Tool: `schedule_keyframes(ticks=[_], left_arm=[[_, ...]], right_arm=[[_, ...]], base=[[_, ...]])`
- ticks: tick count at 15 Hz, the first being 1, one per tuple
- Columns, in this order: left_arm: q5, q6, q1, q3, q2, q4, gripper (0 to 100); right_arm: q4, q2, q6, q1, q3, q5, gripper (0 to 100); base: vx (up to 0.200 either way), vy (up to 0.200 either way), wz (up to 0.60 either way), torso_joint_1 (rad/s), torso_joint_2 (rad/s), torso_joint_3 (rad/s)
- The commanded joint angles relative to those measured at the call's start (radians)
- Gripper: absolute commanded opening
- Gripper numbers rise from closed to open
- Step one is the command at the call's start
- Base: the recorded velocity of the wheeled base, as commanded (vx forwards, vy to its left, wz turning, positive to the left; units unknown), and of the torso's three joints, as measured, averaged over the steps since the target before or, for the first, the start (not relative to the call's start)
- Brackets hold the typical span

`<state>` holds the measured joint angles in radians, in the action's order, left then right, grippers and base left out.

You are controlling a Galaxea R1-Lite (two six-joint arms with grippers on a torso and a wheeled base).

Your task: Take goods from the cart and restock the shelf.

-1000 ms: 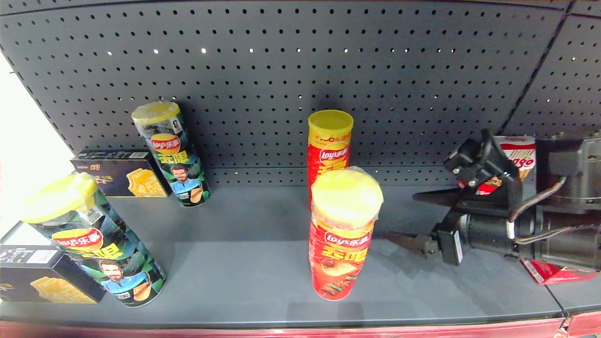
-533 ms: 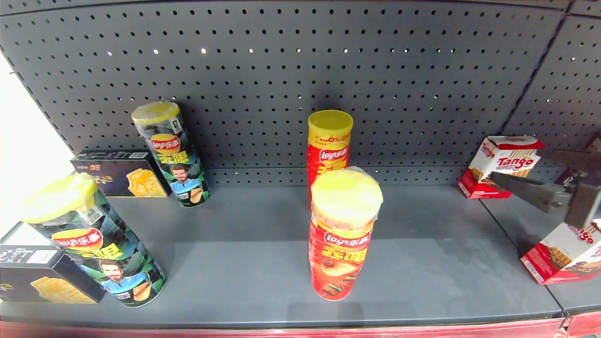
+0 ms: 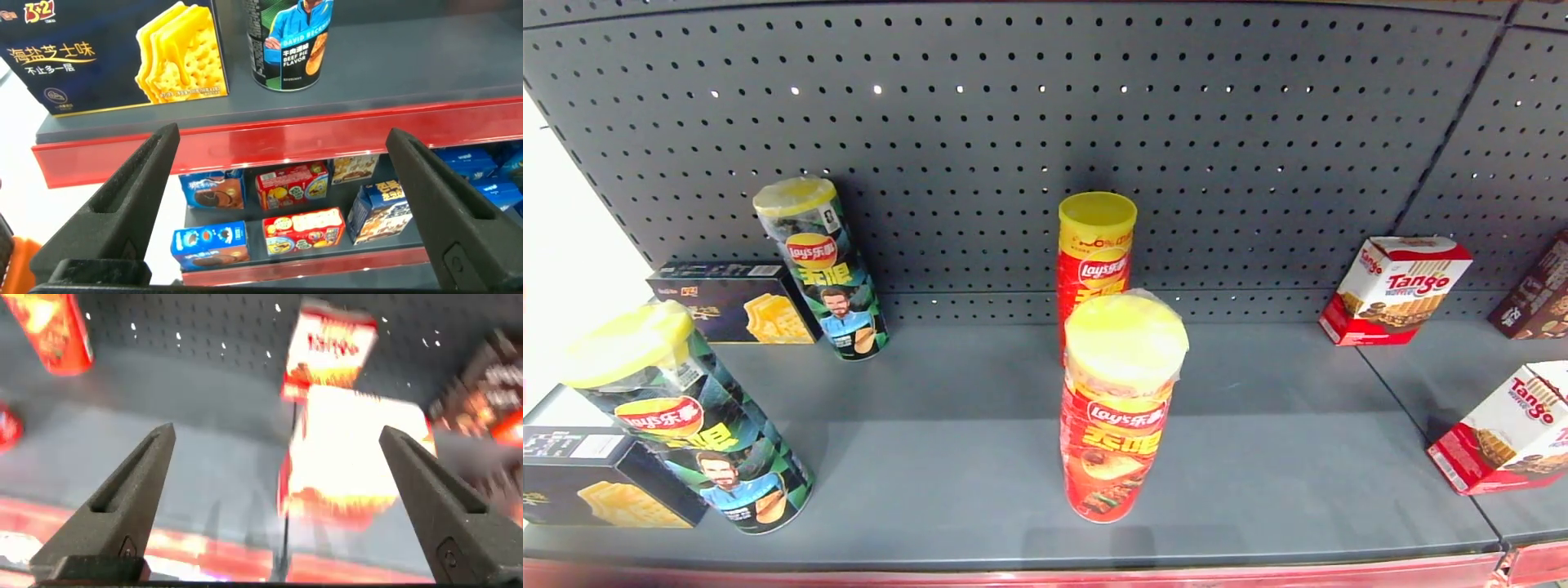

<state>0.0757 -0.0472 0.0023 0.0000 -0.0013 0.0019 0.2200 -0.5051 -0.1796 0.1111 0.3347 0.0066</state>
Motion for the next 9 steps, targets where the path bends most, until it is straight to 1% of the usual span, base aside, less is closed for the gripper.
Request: schedule_keyframes(ticks=[1, 3, 4, 5, 6, 7, 9], left_arm=[[0.001, -0.005, 0.001, 0.000, 0.001, 0.001, 100], [0.002, -0.008, 0.001, 0.000, 0.001, 0.001, 100], [0.002, -0.008, 0.001, 0.000, 0.001, 0.001, 100], [0.002, -0.008, 0.001, 0.000, 0.001, 0.001, 100], [0.002, -0.008, 0.001, 0.000, 0.001, 0.001, 100], [0.002, -0.008, 0.001, 0.000, 0.001, 0.001, 100], [0.002, -0.008, 0.001, 0.000, 0.001, 0.001, 100]], right_arm=[[-0.096, 0.281, 0.040, -0.007, -0.126, -0.008, 100], [-0.137, 0.412, 0.147, 0.004, -0.213, -0.005, 100], [-0.119, 0.413, 0.163, 0.004, -0.247, -0.013, 100], [-0.027, 0.412, 0.167, 0.004, -0.316, -0.030, 100], [-0.059, 0.412, 0.164, 0.004, -0.335, -0.031, 100], [-0.143, 0.412, 0.164, 0.004, -0.335, -0.031, 100], [-0.218, 0.412, 0.118, 0.004, -0.335, -0.014, 100]], base=[[0.000, 0.000, 0.00, 0.000, 0.00, 0.000], [0.000, 0.000, 0.00, 0.000, 0.00, 0.000], [0.000, 0.000, 0.00, 0.000, 0.00, 0.000], [0.000, 0.000, 0.00, 0.000, 0.00, 0.000], [0.000, 0.000, 0.00, 0.000, 0.00, 0.000], [0.000, 0.000, 0.00, 0.000, 0.00, 0.000], [0.000, 0.000, 0.00, 0.000, 0.00, 0.000]])
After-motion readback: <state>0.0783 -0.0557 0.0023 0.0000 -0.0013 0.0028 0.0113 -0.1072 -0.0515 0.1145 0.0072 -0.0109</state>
